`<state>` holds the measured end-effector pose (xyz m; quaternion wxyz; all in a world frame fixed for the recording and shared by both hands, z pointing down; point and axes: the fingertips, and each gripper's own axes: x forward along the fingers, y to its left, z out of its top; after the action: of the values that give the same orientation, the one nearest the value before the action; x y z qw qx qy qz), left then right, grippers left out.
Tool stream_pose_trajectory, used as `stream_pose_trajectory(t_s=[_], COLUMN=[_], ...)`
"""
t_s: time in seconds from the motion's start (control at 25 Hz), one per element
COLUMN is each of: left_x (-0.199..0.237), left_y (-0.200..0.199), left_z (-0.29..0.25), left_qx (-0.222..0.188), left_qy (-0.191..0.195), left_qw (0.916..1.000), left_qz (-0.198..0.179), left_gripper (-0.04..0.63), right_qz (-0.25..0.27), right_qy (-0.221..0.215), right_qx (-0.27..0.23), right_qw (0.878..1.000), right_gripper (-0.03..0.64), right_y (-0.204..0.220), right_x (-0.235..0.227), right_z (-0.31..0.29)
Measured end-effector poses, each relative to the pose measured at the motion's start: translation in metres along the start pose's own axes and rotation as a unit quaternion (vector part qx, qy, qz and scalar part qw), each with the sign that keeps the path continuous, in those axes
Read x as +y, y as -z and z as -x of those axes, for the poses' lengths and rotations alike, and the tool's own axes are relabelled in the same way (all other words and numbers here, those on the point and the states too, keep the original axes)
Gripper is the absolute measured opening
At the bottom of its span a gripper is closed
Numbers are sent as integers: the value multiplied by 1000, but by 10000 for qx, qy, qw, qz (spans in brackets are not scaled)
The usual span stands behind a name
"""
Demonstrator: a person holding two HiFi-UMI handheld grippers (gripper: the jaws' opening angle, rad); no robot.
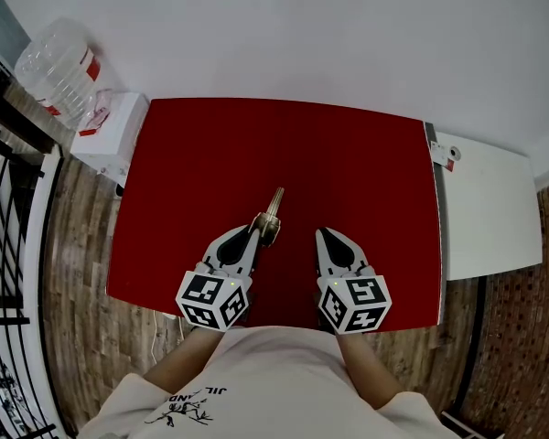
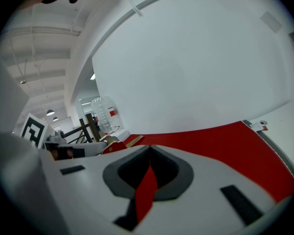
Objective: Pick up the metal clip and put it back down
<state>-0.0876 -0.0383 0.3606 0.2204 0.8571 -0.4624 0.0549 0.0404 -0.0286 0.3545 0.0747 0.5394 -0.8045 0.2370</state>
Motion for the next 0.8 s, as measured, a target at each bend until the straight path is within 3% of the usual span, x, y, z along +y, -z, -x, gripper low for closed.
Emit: stream_pose_trajectory(t_s=[0.8], left_x=[20], left_y=[13], left_z=[-28], left_qx=[168], left_qy=[-46], left_qw=[9997], left_qz=[-176], left_gripper=[26], right_qz=[-242], right_qy=[195], right_qx=[198], right_qw=[9993], right_gripper=[6], right_y=[21], right_x=[-24], right_z=[-27])
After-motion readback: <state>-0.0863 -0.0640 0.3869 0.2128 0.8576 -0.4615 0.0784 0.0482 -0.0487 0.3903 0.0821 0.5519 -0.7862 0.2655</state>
